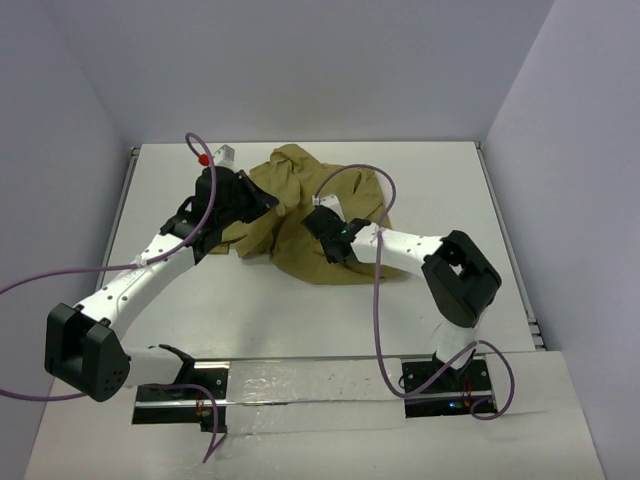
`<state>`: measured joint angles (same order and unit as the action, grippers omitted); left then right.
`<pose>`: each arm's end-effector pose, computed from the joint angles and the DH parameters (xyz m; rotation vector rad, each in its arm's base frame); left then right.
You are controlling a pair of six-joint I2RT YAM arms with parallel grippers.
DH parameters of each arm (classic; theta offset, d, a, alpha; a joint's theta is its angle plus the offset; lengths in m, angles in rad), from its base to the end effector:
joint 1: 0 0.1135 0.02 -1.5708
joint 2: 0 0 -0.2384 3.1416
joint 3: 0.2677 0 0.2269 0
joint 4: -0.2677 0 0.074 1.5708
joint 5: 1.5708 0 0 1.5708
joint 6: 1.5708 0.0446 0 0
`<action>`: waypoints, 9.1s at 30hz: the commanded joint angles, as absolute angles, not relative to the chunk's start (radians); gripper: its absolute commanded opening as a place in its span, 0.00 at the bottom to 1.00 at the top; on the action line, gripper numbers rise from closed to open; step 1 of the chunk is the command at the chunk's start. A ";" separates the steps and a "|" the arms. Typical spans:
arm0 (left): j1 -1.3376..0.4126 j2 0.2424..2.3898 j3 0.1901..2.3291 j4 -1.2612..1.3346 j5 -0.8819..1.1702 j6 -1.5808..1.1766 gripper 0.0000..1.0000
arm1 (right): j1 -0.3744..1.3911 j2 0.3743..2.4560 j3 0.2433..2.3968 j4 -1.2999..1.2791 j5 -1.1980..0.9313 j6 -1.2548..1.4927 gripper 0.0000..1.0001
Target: Zip up the jacket
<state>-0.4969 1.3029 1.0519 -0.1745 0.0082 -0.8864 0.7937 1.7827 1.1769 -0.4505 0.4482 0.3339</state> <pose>0.2563 -0.1394 0.2982 -0.4031 2.0725 -0.8749 0.2525 0.2291 0.1719 -0.4191 2.4415 -0.1287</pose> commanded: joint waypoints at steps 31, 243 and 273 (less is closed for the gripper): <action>-0.523 1.290 1.146 -0.201 0.008 -0.856 0.00 | 0.836 1.504 1.212 -0.560 0.486 0.362 0.46; -0.951 1.893 1.289 -0.367 -0.284 -0.966 0.00 | 0.552 1.059 0.647 -0.336 0.150 0.554 0.00; -0.839 1.032 0.590 0.347 -0.236 -0.692 0.00 | 0.504 1.052 0.706 0.006 -0.257 0.551 0.00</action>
